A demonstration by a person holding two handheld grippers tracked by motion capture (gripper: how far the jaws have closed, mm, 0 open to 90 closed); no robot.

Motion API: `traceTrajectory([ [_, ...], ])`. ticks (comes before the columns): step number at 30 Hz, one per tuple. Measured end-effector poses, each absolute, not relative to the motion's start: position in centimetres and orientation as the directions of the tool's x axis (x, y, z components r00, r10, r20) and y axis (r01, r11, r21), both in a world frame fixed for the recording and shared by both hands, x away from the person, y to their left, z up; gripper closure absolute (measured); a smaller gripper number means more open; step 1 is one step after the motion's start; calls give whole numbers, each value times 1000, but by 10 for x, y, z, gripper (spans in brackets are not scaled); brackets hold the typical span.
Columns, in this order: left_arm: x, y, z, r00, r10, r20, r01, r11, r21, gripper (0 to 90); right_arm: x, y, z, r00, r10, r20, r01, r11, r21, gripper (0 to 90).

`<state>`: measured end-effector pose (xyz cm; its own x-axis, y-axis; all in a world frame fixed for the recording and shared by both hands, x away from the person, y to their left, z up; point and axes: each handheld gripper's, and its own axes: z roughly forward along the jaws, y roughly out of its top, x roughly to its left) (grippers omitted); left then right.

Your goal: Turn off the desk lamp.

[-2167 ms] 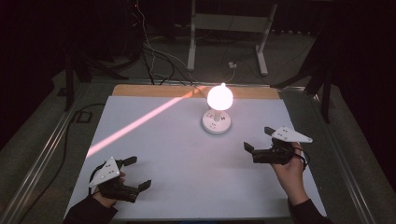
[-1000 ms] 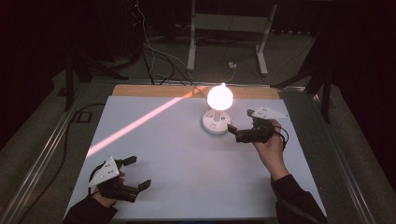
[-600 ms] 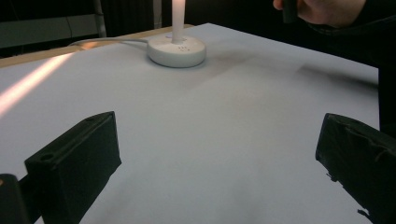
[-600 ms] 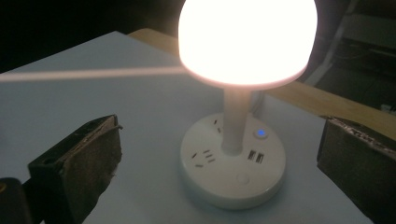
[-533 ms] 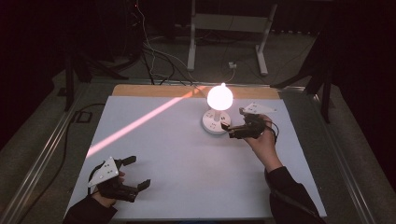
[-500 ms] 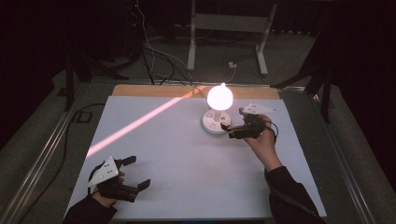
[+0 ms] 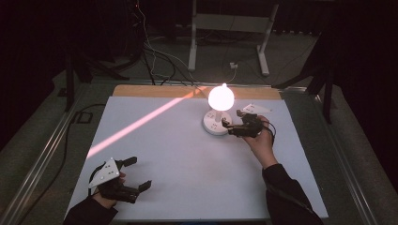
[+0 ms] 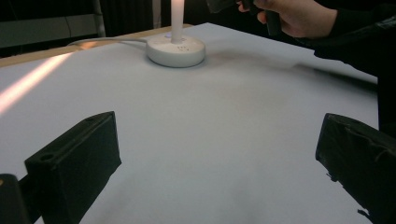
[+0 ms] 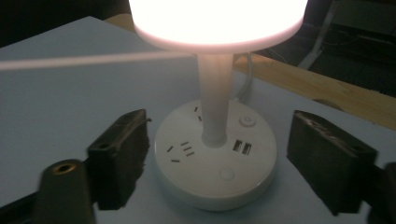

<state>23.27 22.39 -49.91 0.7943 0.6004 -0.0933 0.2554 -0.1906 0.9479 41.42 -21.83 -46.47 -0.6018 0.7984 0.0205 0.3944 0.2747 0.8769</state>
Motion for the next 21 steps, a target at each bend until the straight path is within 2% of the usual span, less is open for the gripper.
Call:
traceTrajectory([
  [2, 233, 224, -499, 794, 601, -93, 256, -192, 947, 5, 415, -218, -468, -580, 814, 21, 408, 268, 873, 393],
  [3, 233, 224, -499, 794, 601, -93, 256, -192, 947, 5, 415, -218, -468, -580, 814, 21, 408, 268, 873, 393],
  [5, 233, 224, -499, 795, 600, -90, 255, -195, 947, 5, 416, -219, -470, -566, 824, 25, 415, 259, 872, 464],
  [6, 233, 224, -499, 795, 600, -92, 255, -192, 948, 5, 418, -218, -471, -554, 832, 19, 416, 257, 872, 551],
  [9, 233, 224, -499, 794, 601, -92, 256, -194, 947, 5, 420, -216, -474, -546, 838, 21, 429, 257, 866, 645],
  [10, 233, 223, -499, 795, 599, -92, 256, -195, 947, 5, 420, -216, -474, -546, 838, 21, 429, 257, 866, 645],
  [13, 233, 224, -499, 795, 600, -92, 256, -193, 947, 5, 424, -211, -479, -542, 841, -2, 444, 288, 848, 765],
  [15, 233, 224, -499, 795, 600, -92, 256, -194, 947, 5, 426, -209, -483, -542, 840, -2, 458, 298, 838, 812],
  [21, 233, 224, -499, 795, 600, -92, 255, -192, 948, 5, 430, -204, -491, -533, 846, -28, 479, 329, 814, 880],
])
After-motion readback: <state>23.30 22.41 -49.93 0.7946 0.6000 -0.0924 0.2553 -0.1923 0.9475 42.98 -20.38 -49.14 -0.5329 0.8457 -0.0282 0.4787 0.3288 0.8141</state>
